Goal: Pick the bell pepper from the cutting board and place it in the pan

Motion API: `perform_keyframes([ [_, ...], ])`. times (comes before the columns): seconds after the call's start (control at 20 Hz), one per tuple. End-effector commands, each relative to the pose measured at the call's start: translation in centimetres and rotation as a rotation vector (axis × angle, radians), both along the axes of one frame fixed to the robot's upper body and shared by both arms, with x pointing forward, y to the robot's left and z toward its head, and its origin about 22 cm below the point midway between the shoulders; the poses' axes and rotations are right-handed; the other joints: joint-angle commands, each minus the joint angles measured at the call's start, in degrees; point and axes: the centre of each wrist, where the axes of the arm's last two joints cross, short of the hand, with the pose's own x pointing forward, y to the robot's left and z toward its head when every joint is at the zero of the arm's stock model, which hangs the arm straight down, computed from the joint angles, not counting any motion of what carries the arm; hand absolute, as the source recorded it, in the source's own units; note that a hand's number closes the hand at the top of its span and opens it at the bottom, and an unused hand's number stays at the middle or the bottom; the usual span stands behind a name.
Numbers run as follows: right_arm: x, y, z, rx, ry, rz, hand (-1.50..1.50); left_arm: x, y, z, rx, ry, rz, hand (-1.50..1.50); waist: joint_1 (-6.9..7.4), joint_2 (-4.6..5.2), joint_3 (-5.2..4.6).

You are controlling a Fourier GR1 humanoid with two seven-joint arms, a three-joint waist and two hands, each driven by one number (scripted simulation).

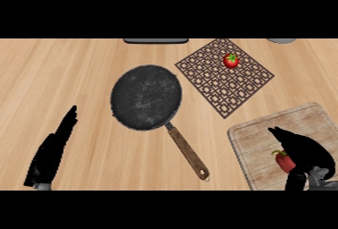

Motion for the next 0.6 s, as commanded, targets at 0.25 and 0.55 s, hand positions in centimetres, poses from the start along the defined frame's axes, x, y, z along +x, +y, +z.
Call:
perform_keyframes([
  [0.25, 0.4, -3.1, -1.3, 0.106, -0.023, -0.014, 1.50, 1.2, 0.3, -1.2, 0.003, -0.008, -0.008, 0.00, -0.09, 0.04, -0.01],
  [0.55, -1.0, -0.5, -1.1, 0.169, -0.036, -0.037, 1.50, -0.3, 0.5, -0.7, 0.003, 0.008, 0.014, 0.00, -0.13, -0.03, -0.02],
])
